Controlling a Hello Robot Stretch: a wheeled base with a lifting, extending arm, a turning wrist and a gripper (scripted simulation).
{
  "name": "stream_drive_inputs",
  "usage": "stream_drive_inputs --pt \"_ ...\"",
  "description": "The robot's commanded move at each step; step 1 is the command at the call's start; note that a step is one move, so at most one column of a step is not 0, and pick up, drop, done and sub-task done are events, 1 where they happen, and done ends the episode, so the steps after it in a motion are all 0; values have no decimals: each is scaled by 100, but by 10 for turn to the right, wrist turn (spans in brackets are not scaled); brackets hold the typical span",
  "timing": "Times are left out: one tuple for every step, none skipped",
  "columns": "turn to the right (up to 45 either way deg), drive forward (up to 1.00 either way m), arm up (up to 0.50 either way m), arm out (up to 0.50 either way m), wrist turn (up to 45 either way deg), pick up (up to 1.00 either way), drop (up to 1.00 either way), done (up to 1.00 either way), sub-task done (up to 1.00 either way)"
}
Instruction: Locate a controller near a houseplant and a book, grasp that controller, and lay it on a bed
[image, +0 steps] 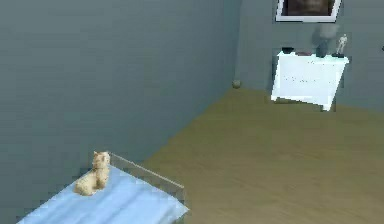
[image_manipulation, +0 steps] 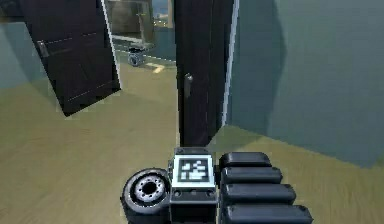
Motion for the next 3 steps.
stream_drive_inputs --pt "450 0 0 0 0 0 0 0 0" --pt "450 0 0 0 0 0 0 0 0" --pt "210 0 0 0 0 0 0 0 0"
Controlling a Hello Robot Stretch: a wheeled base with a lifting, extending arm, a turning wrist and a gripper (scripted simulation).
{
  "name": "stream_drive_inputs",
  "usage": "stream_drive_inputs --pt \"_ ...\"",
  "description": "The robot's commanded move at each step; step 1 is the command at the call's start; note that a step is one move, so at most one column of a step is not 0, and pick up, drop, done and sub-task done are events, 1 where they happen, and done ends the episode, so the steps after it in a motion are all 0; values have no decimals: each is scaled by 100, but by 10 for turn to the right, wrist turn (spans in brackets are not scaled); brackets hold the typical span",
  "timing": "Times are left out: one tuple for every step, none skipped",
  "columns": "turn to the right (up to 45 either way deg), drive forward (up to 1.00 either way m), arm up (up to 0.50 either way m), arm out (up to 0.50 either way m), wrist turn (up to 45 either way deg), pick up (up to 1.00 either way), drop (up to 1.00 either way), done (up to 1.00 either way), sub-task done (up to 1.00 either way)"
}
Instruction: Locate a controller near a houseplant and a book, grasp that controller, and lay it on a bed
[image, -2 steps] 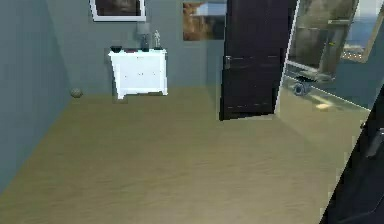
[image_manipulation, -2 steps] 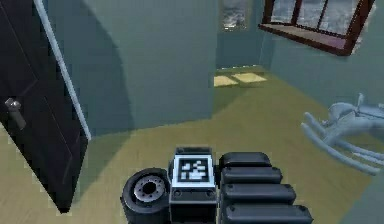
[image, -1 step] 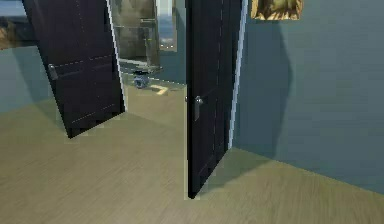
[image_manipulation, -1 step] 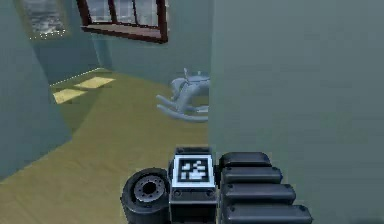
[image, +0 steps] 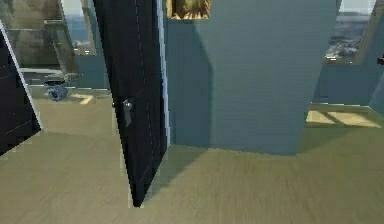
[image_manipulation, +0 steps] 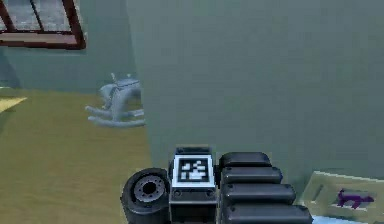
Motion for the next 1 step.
stream_drive_inputs --pt "450 0 0 0 0 0 0 0 0"
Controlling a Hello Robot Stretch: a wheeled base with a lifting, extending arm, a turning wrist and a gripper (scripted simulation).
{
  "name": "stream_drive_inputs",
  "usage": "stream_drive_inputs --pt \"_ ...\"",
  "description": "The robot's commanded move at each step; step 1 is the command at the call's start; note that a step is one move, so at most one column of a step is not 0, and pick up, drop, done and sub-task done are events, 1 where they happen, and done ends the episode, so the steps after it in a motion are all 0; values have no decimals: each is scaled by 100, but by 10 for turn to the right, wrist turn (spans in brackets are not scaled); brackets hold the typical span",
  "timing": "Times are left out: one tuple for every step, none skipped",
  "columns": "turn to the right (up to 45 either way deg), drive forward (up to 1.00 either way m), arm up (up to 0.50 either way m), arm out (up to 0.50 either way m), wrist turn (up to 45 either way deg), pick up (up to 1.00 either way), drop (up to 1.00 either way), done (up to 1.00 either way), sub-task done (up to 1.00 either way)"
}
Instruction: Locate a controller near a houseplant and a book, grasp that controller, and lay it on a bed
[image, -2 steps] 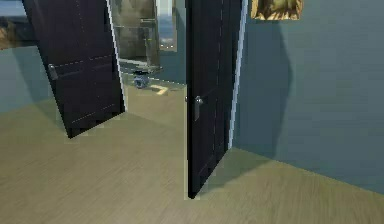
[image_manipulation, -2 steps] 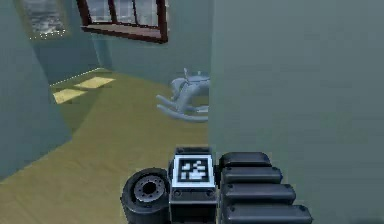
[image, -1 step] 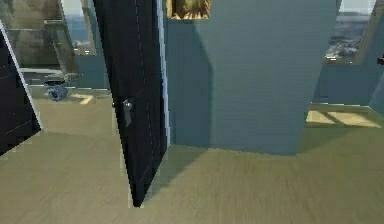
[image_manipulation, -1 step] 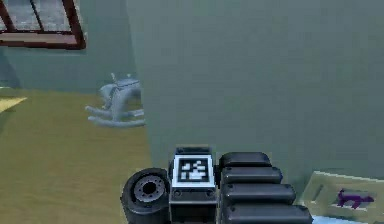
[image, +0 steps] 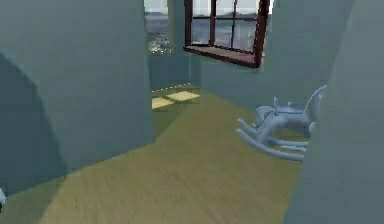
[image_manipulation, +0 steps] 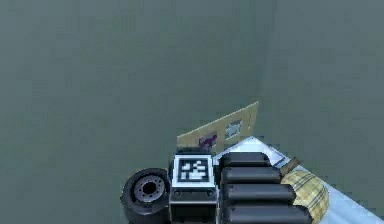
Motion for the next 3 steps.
stream_drive_inputs --pt "450 0 0 0 0 0 0 0 0" --pt "450 0 0 0 0 0 0 0 0" --pt "0 25 0 0 0 0 0 0 0"
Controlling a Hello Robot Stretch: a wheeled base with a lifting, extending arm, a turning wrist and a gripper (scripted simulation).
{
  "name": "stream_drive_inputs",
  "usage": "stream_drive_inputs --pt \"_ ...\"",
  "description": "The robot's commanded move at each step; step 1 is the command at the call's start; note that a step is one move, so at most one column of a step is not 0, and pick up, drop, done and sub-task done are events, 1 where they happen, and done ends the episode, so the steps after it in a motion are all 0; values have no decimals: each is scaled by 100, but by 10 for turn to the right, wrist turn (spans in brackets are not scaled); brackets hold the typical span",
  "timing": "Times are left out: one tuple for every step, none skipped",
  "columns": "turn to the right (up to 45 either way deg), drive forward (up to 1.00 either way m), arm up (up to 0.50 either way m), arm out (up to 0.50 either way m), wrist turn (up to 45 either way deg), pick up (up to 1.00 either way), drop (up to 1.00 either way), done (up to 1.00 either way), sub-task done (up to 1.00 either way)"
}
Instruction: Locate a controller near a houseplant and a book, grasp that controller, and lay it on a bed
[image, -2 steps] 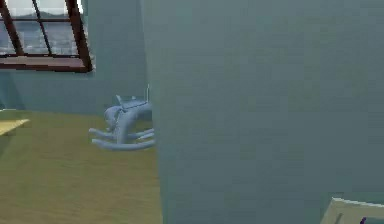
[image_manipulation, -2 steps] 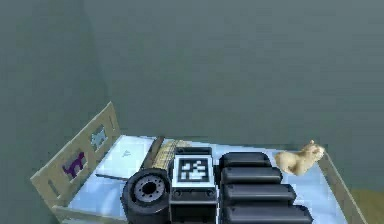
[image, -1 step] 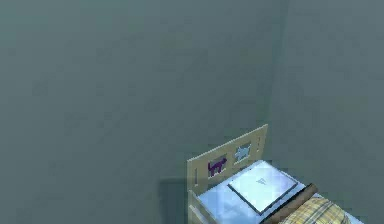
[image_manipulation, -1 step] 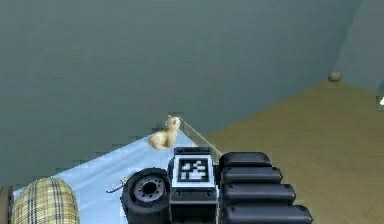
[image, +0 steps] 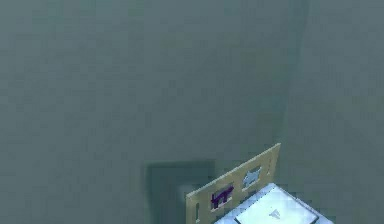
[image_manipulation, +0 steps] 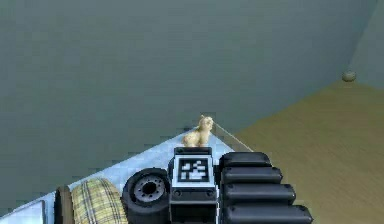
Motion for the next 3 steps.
stream_drive_inputs --pt "-450 0 0 0 0 0 0 0 0" --pt "300 0 0 0 0 0 0 0 0" --pt "0 0 0 40 0 0 0 0 0"
